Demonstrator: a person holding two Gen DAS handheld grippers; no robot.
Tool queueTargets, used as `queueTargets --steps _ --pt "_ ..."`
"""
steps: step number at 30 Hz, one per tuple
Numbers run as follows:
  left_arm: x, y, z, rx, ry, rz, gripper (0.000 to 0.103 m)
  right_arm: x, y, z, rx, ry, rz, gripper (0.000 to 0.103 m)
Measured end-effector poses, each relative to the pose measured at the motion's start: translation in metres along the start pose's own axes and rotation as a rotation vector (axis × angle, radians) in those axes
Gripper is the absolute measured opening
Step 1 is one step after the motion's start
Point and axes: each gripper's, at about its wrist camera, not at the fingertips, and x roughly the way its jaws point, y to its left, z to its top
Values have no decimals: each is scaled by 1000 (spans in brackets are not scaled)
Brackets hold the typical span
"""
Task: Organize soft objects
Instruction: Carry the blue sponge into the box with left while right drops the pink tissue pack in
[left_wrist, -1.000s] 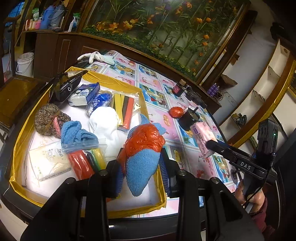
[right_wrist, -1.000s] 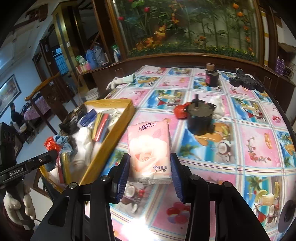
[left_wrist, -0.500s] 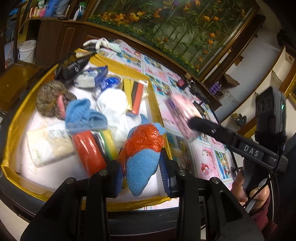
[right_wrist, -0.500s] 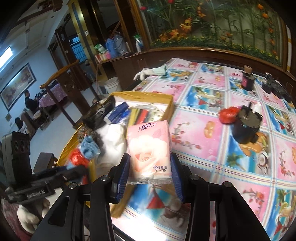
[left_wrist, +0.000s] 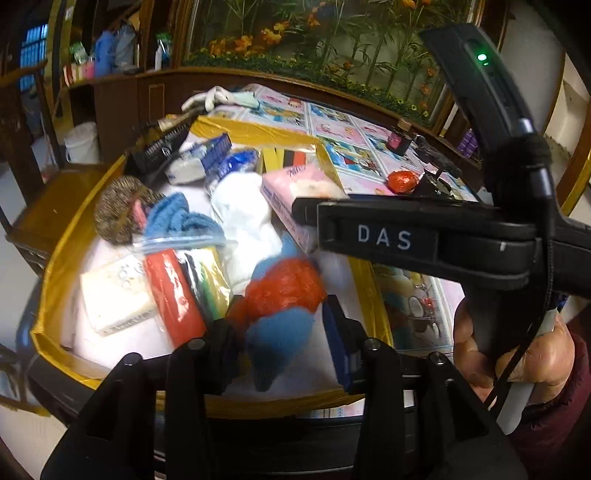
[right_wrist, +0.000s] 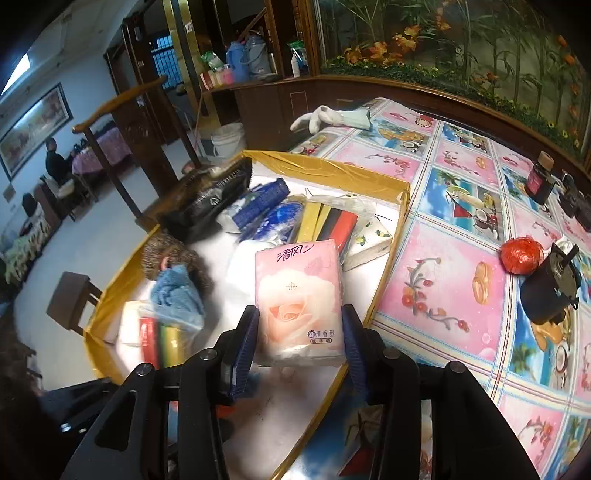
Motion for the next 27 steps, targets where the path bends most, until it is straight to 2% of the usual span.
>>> queueTargets --steps 1,3,9,14,27 --pt "-3 -3 0 15 -15 26 55 3 1 0 4 6 0 49" --pt "-10 -8 2 40 -51 81 62 2 0 -2 22 1 18 55" --pt "-16 -14 7 98 -100 184 62 -19 -8 -10 29 -65 -7 67" --pt "-12 -16 10 110 -86 203 62 -34 -19 -19 60 -86 -2 69" --pt "-11 -22 8 120 -54 275 63 -54 -44 -40 122 -77 12 73"
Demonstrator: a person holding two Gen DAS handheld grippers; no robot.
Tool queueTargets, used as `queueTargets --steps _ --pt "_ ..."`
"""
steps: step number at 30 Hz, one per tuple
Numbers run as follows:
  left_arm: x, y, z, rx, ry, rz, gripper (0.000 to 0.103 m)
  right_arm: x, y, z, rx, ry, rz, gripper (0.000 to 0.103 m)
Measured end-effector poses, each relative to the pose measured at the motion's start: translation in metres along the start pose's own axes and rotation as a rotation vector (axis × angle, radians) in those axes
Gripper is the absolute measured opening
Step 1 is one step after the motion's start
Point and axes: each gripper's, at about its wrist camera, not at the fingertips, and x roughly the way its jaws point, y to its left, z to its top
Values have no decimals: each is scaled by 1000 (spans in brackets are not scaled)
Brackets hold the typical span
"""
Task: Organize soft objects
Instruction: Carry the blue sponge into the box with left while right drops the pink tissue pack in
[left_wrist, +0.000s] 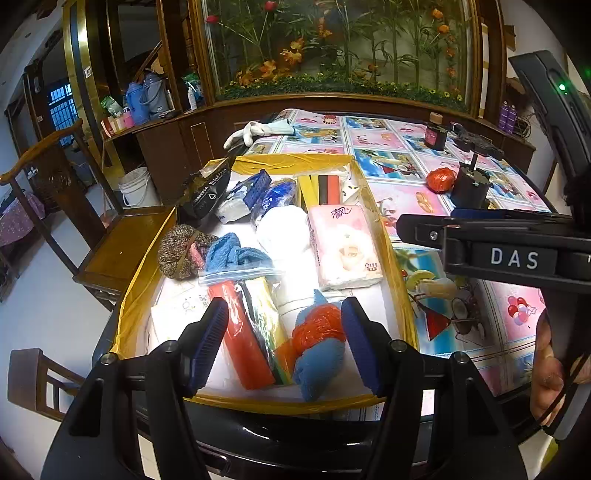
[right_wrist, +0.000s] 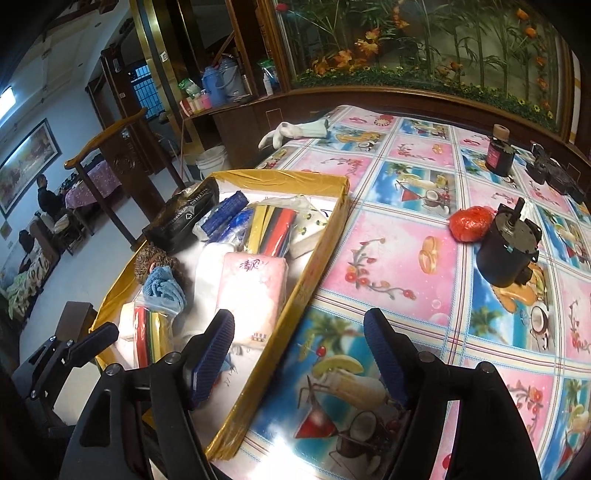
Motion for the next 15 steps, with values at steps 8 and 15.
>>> queueTargets --steps 8,15 --pt "0 -3 -1 11 15 -6 63 -6 -4 -3 6 -3 8 74" --pt "0 -5 -1 -28 44 -178 63 -9 -14 -10 30 0 5 76"
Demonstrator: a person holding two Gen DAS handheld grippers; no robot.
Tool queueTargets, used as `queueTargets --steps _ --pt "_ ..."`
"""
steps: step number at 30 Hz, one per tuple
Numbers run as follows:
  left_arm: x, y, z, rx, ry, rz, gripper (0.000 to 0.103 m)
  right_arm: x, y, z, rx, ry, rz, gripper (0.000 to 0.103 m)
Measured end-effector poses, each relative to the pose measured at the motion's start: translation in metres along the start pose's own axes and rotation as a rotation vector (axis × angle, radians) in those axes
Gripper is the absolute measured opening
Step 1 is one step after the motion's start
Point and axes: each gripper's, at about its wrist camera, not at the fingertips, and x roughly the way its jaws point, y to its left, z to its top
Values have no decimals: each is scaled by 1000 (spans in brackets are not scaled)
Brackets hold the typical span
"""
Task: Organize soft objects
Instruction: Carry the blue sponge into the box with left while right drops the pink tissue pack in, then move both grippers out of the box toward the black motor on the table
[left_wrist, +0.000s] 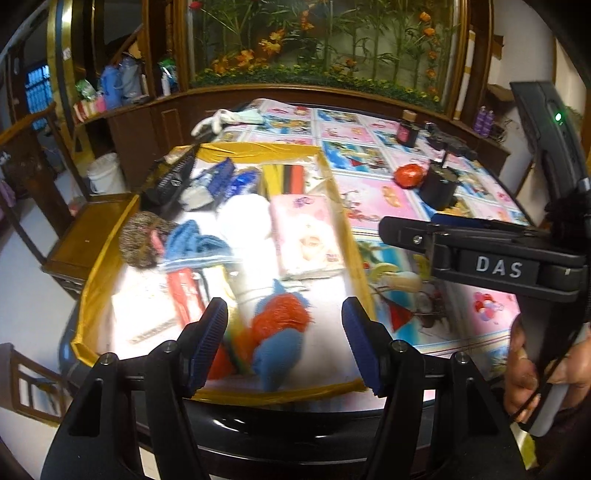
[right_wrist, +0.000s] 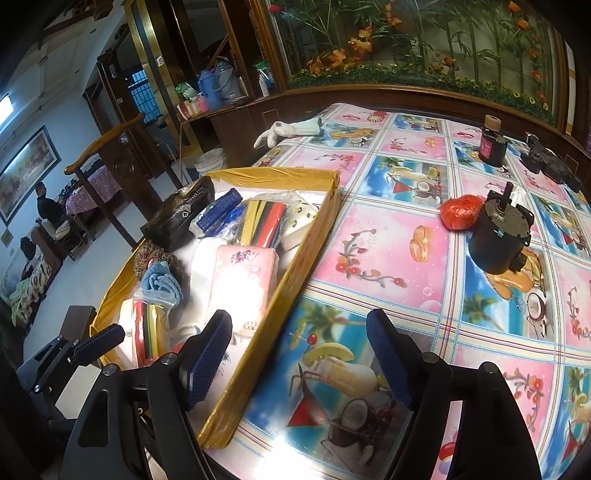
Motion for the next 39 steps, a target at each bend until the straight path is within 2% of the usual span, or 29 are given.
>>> queueTargets --steps 3,13,28,39 --pt "0 -9 1 2 10 -57 63 -2 -8 -4 16 -1 -7 77" --pt "4 -40 4 23 44 -121 63 -16 -51 -13 104 -15 -1 78" --pt "8 -88 6 96 84 -146 63 -49 -112 -37 192 -44 -3 79" --pt "11 -107 2 128 112 -161 63 -67 -134 -46 223 -60 -8 80"
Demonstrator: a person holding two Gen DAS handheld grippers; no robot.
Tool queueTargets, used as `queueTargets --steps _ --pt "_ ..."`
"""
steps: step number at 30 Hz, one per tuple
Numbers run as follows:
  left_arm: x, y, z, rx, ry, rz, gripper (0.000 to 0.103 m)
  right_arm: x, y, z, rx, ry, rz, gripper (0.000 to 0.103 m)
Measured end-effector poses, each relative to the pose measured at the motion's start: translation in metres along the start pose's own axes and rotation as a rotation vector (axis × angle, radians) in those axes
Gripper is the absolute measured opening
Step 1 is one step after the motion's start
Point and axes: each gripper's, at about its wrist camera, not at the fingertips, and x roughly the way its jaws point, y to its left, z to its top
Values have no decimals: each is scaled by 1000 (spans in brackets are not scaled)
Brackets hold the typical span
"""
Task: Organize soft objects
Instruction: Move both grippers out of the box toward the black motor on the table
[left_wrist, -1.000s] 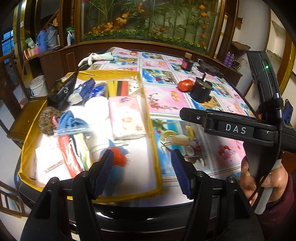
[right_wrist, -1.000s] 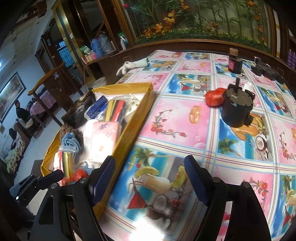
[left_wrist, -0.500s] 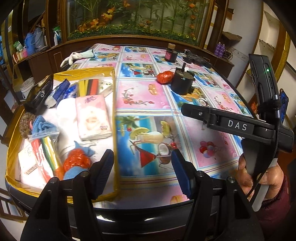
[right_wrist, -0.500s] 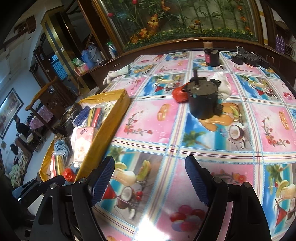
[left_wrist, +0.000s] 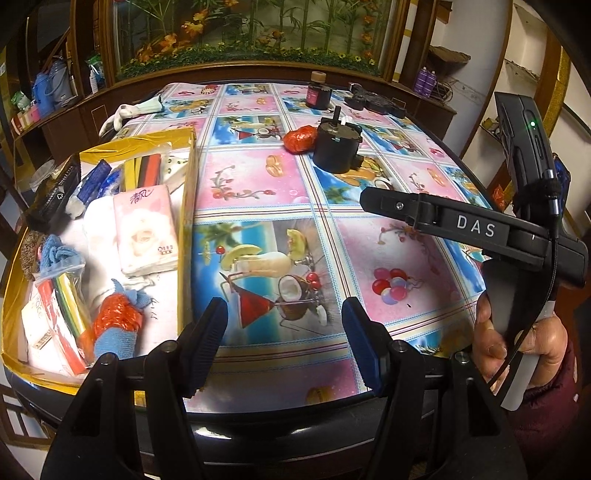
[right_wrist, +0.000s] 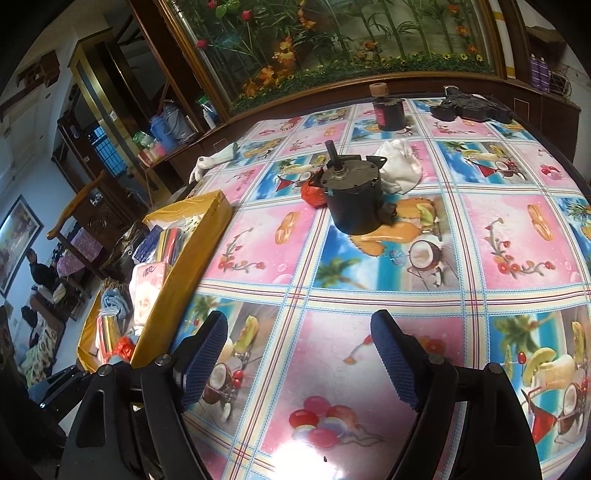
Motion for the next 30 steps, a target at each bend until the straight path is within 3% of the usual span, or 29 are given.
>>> queueTargets --steps 30 --pt "17 -2 -1 -34 69 -92 63 2 -8 2 2 11 -2 81"
